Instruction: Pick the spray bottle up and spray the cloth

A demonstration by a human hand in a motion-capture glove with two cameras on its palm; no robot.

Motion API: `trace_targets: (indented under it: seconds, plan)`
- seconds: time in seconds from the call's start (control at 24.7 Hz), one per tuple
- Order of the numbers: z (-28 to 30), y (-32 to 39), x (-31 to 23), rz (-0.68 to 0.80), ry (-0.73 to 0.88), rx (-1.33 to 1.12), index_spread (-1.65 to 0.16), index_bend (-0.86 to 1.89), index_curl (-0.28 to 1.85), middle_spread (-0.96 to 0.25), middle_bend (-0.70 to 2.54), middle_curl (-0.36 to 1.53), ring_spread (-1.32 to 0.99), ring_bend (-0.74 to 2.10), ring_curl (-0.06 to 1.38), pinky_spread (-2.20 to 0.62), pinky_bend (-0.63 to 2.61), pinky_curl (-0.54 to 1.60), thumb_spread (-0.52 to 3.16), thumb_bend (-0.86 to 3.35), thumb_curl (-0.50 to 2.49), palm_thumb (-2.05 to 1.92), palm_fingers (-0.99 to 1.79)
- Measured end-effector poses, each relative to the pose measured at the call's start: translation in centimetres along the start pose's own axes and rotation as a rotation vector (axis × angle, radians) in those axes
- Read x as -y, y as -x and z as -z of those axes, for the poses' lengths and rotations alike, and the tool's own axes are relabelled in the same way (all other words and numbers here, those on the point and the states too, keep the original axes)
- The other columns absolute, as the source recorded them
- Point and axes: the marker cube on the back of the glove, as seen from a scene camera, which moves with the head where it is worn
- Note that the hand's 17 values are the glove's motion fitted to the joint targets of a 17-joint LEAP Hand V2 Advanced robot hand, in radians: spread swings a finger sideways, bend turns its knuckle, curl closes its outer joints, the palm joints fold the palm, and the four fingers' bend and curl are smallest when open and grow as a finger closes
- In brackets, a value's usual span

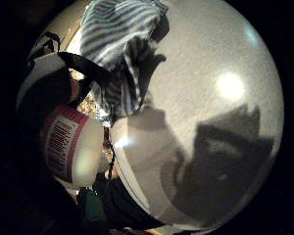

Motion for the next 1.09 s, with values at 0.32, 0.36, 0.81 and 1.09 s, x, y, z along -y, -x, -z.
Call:
trace_targets:
  seconds: [0.32,0.36,0.81,1.09]
  plan:
    - [-1.7,2.1,-1.1,-0.124,0.118,-0.107,-0.14,0.11,0.29,-0.05,0.39,0.48,-0.05,0.65,0.45,-0.12,0.51,0.39,0.67,-0.03,0.55,0.98,1.19]
    - [-1.8,2.3,-1.2,-0.149,0.128,-0.116,-0.14,0.11,0.29,-0.05,0.39,0.48,-0.05,0.65,0.45,-0.13,0.51,0.39,0.67,-0.03,0.55,0.97,1.19]
    - [-2.3,3.5,-1.9,-0.299,0.229,-0.229,-0.13,0.12,0.30,-0.05,0.42,0.50,-0.05,0.64,0.44,-0.15,0.52,0.40,0.81,-0.04,0.53,0.90,1.19]
    - [-2.7,2.9,-1.7,-0.350,0.218,-0.243,-0.13,0.11,0.30,-0.04,0.42,0.51,-0.05,0.65,0.44,-0.16,0.54,0.40,0.86,-0.03,0.51,0.88,1.19]
